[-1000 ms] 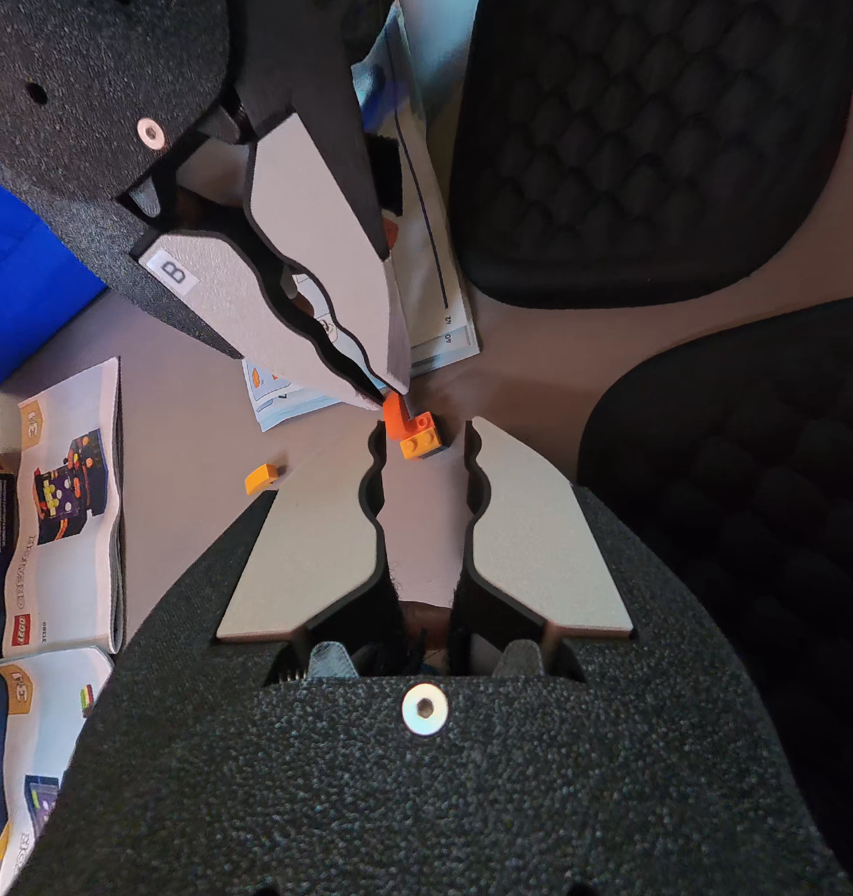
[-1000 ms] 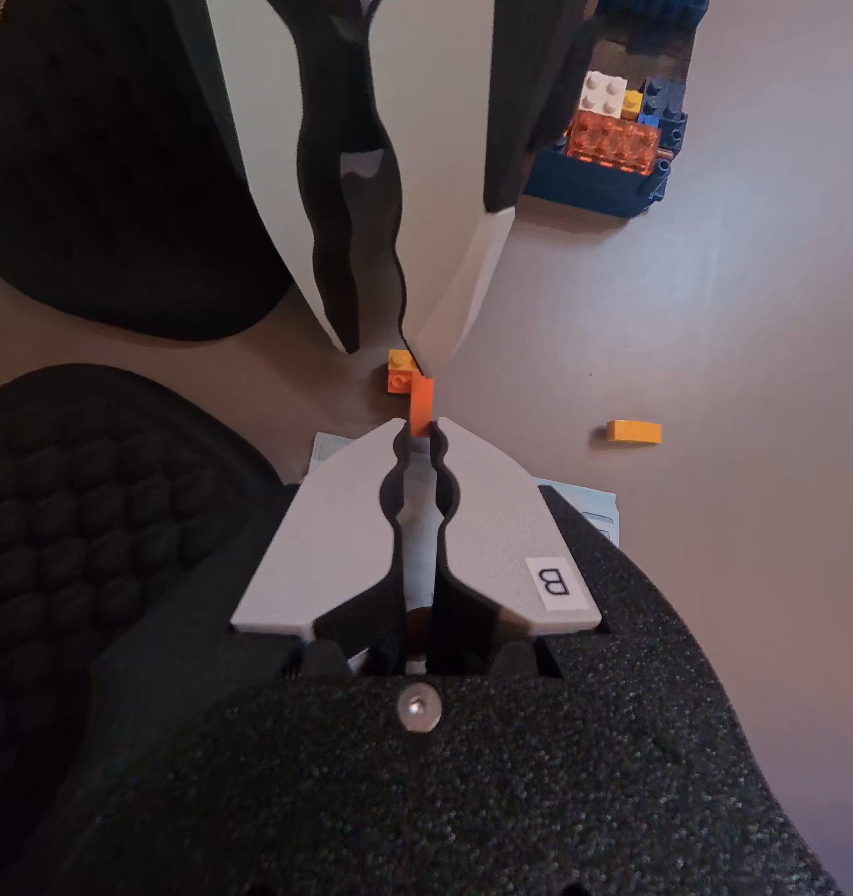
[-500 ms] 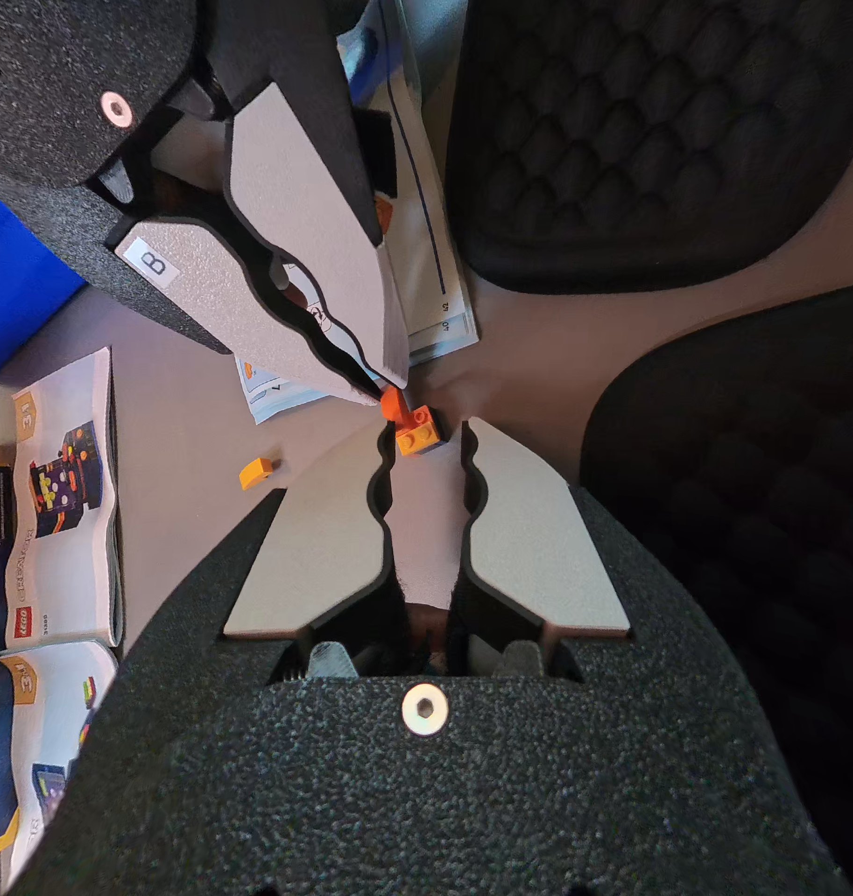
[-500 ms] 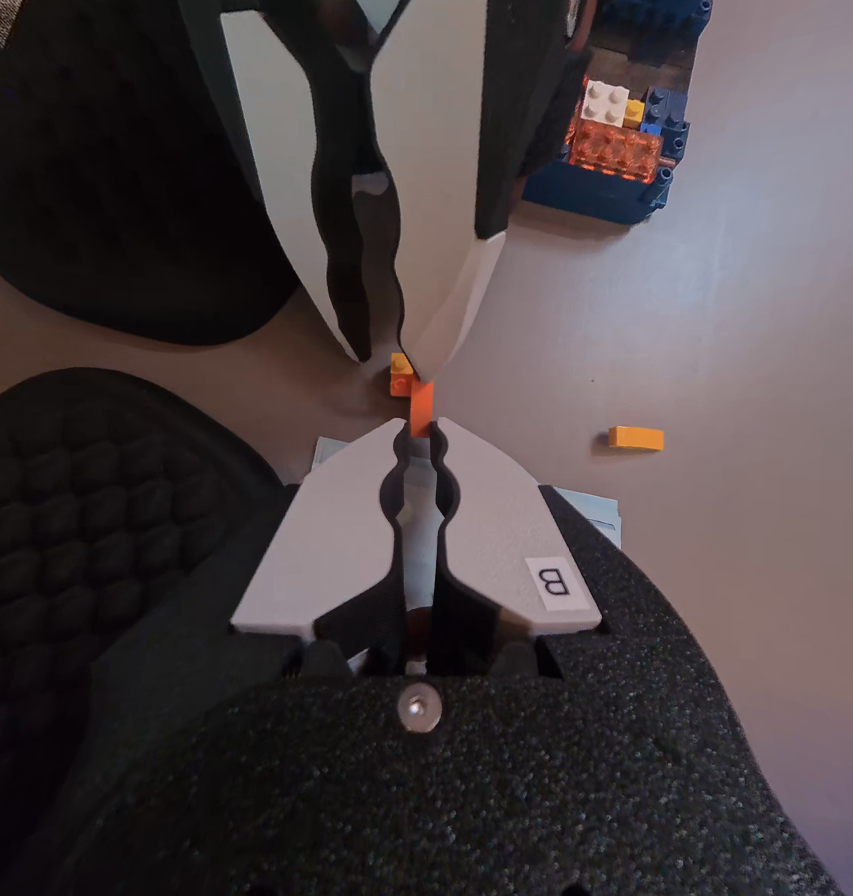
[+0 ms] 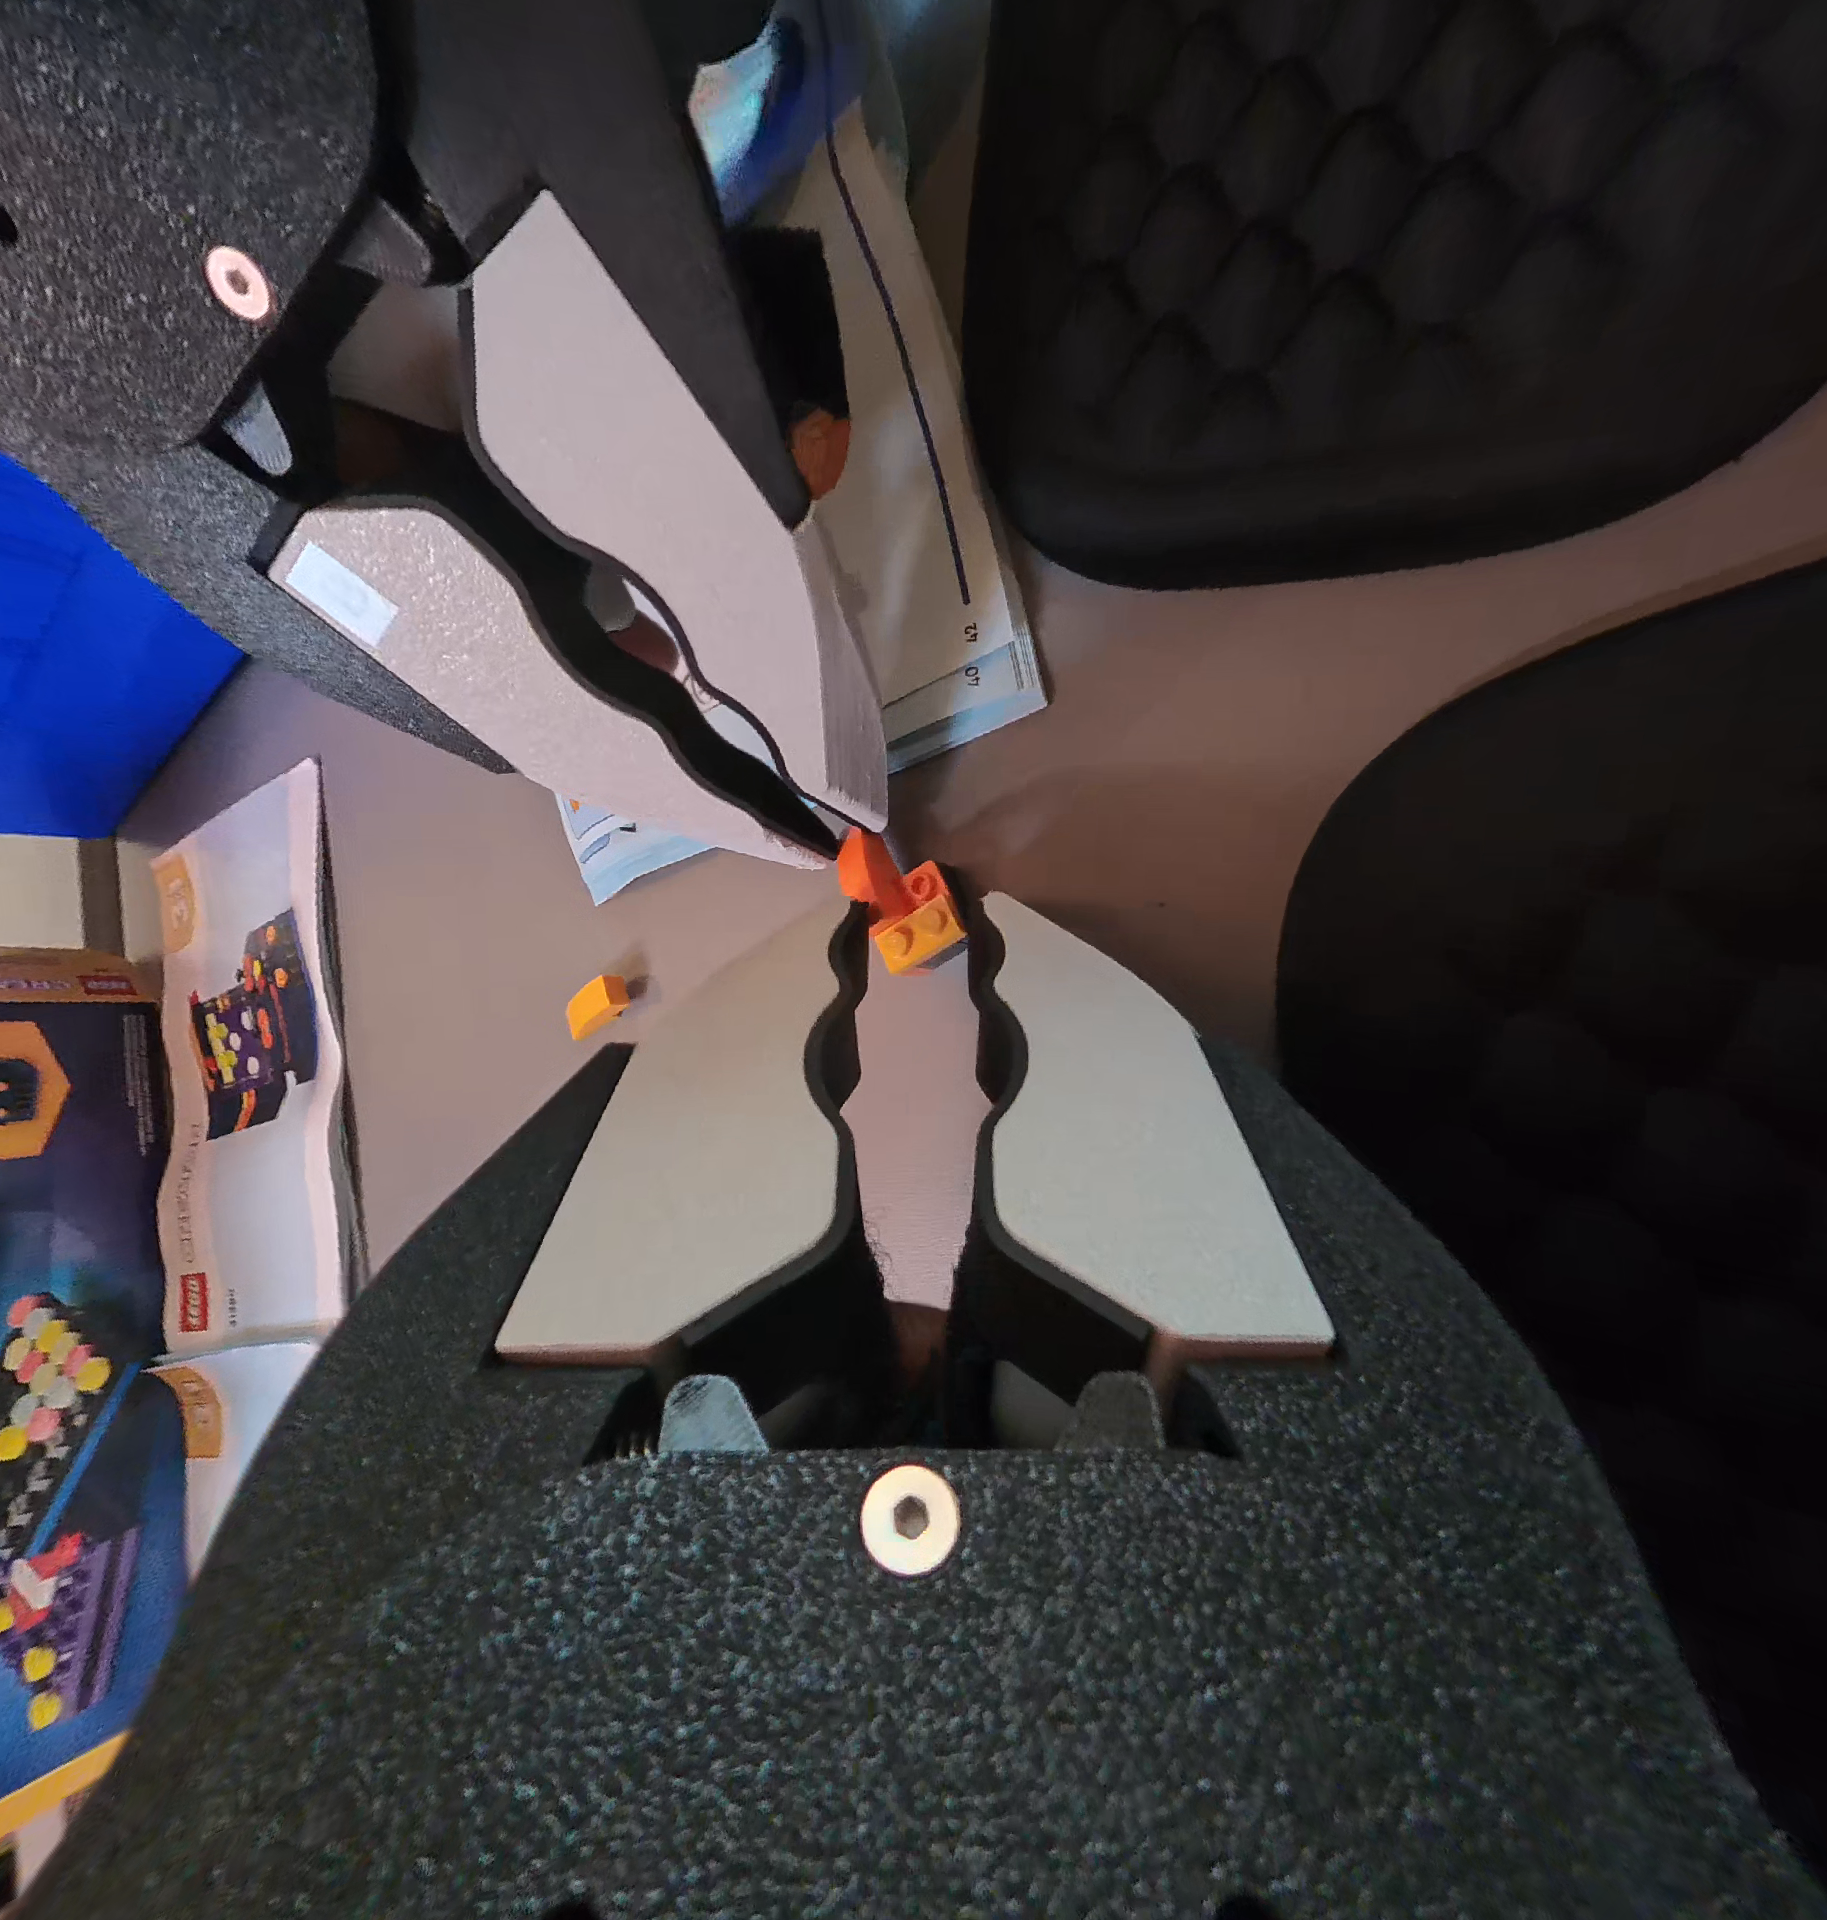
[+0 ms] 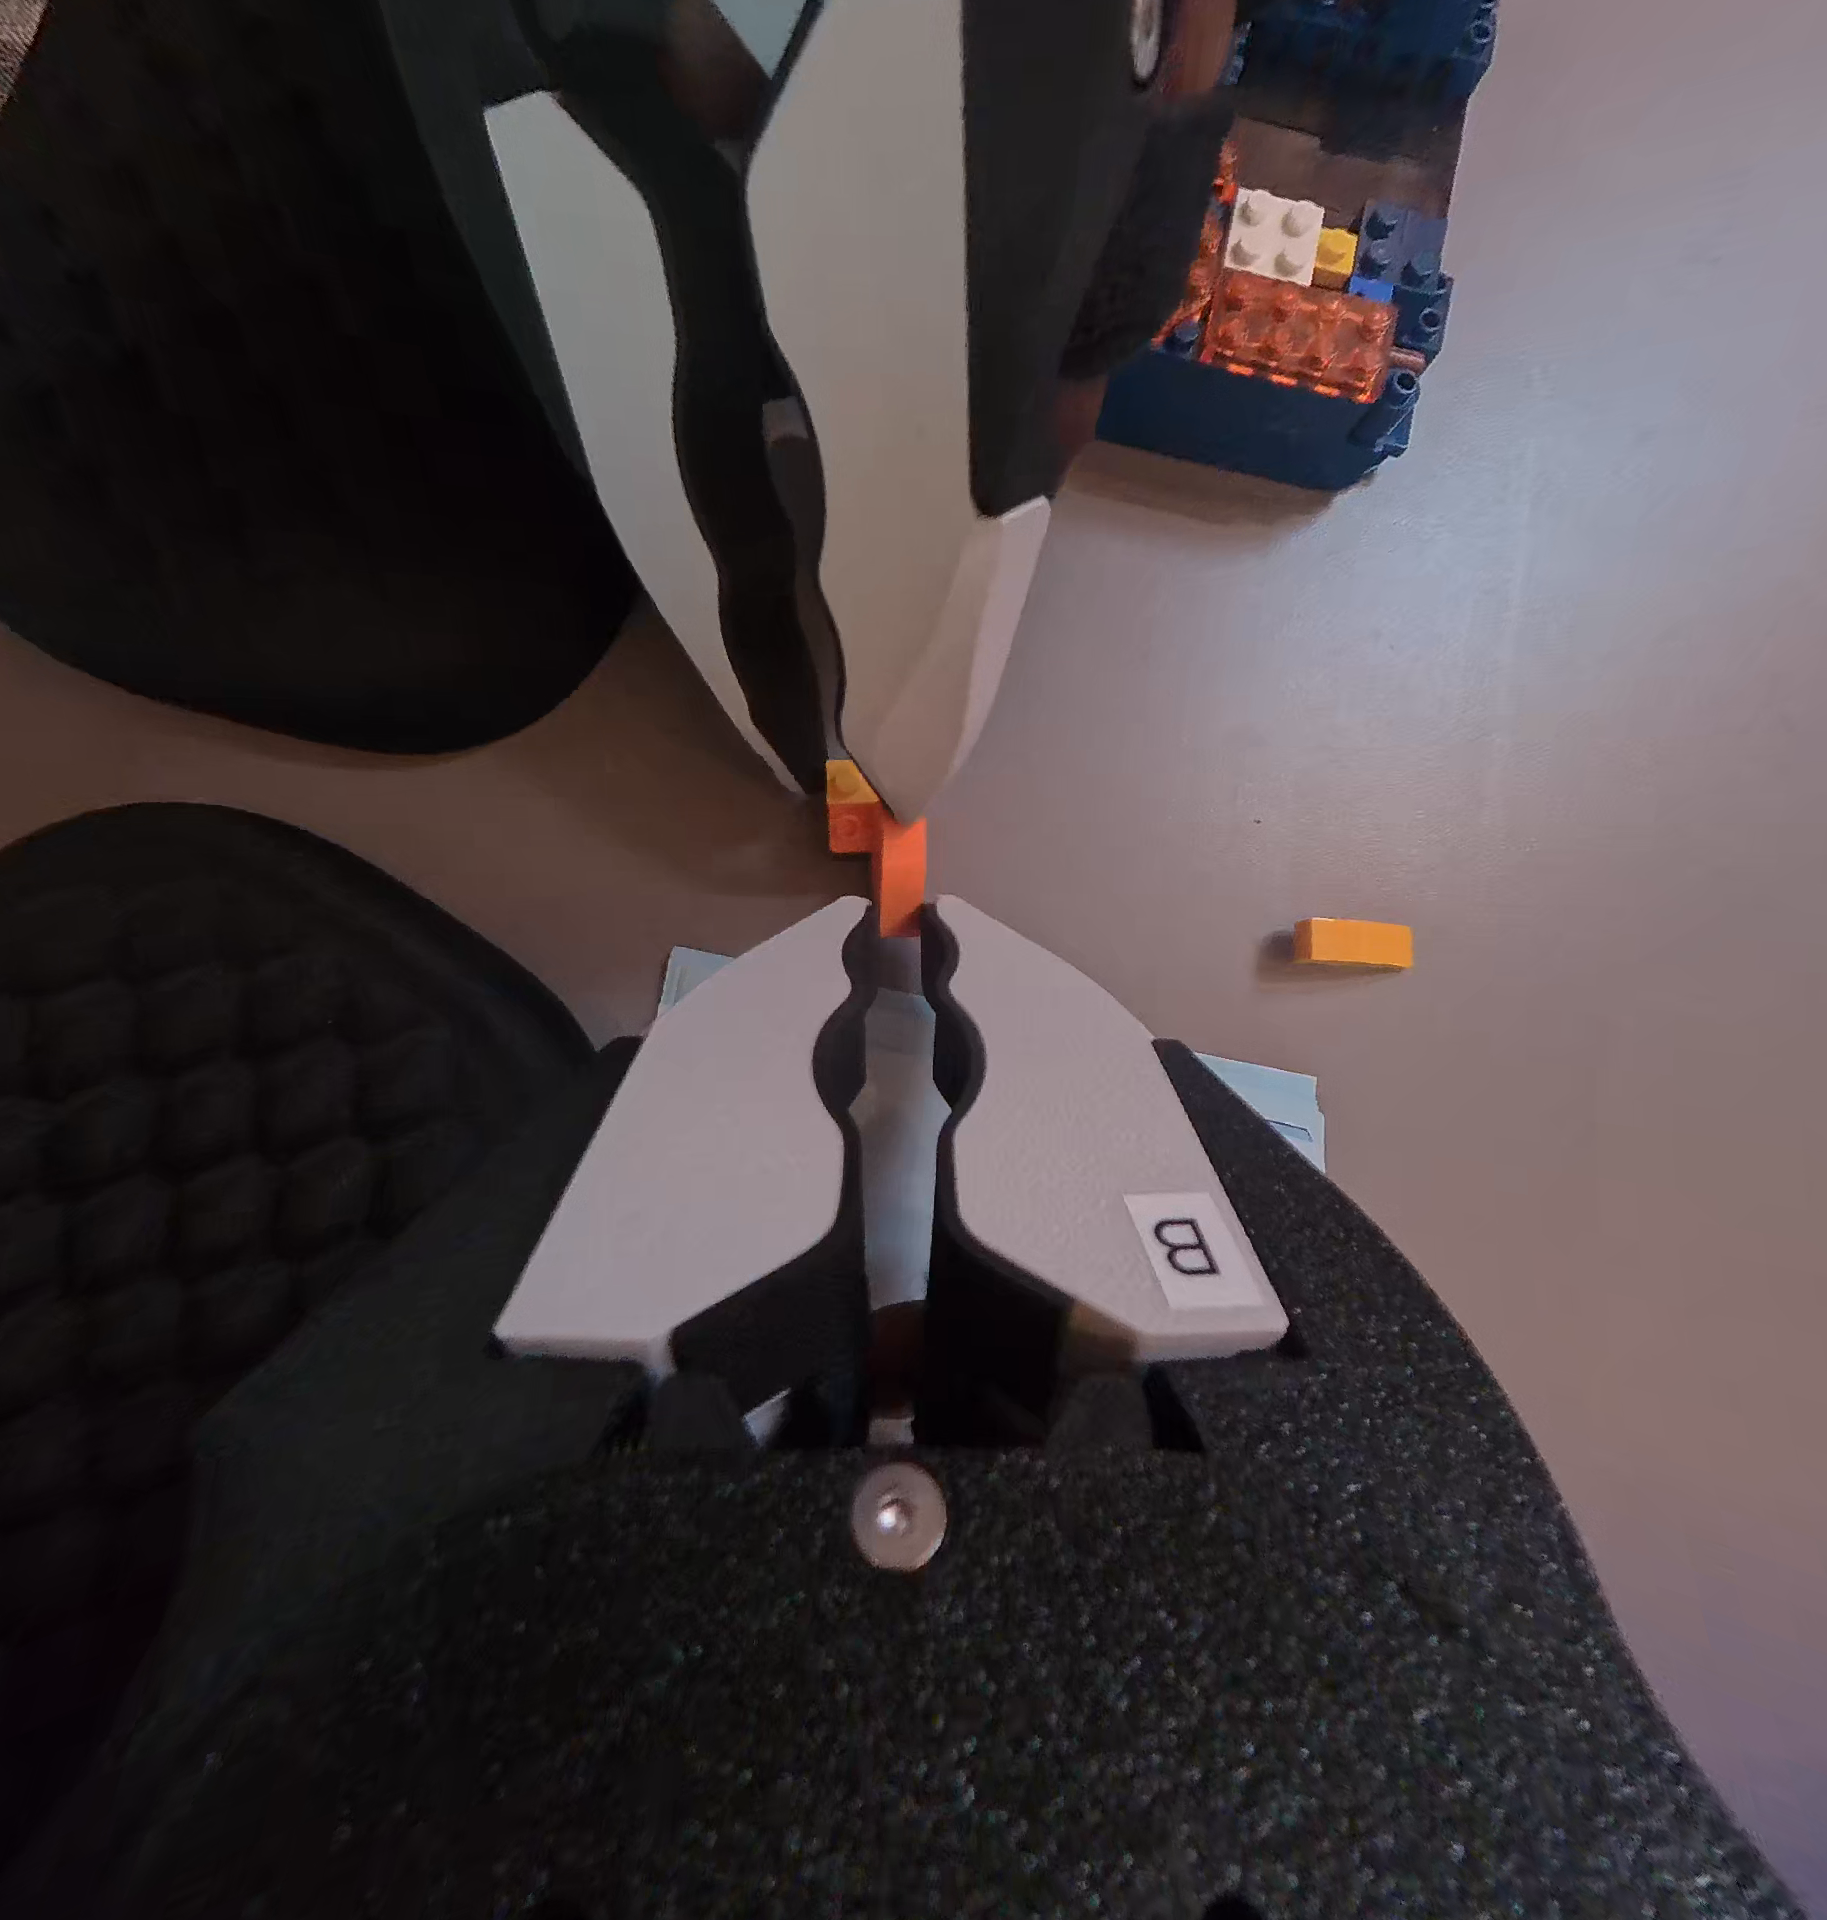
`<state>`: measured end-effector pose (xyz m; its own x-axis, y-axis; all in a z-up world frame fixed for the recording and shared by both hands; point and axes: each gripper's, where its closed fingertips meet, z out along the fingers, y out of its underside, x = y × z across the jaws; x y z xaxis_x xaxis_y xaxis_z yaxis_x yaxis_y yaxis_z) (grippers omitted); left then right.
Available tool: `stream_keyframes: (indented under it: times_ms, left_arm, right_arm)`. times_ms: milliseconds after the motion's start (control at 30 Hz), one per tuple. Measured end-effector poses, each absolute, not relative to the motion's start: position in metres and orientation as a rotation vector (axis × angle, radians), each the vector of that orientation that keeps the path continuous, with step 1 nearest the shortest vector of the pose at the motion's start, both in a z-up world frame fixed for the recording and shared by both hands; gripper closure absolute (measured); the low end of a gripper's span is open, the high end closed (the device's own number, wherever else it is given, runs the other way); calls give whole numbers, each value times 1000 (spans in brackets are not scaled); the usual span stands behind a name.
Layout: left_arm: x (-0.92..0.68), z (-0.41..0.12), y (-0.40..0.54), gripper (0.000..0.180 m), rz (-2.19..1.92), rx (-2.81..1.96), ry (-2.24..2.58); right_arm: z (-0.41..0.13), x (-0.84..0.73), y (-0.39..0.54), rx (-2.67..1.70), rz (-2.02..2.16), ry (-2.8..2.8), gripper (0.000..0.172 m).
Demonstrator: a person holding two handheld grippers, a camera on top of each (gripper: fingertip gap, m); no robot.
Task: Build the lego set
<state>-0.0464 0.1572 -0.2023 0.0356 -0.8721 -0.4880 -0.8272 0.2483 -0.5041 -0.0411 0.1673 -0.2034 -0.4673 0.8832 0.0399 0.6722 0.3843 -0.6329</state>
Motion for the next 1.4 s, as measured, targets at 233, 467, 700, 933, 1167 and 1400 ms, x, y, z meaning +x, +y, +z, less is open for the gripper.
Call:
stream_keyframes:
  times_ms: [233, 467, 700, 933, 1167, 1400]
  left_arm:
    - [-47, -202, 153, 180, -5, -1467, 1823]
    - [-47, -204, 156, 177, -23, -1488, 1783]
    - [-54, -198, 162, 157, -30, -1502, 1731]
    - [-52, -203, 161, 160, 40, -1432, 1796]
    - [-56, -205, 162, 163, 94, -1434, 1820]
    - [-57, -205, 163, 165, 195, -1386, 1862]
  right_arm:
    - [-203, -42, 169, -1352, 766, -2250, 165]
    - [-204, -43, 169, -1360, 758, -2235, 165]
    - [-208, -44, 168, -1345, 765, -2244, 165]
    - [-206, -44, 168, -1339, 765, -2238, 165]
    - [-203, -46, 166, -1329, 770, -2237, 165]
    - [-202, -47, 164, -1335, 800, -2226, 165]
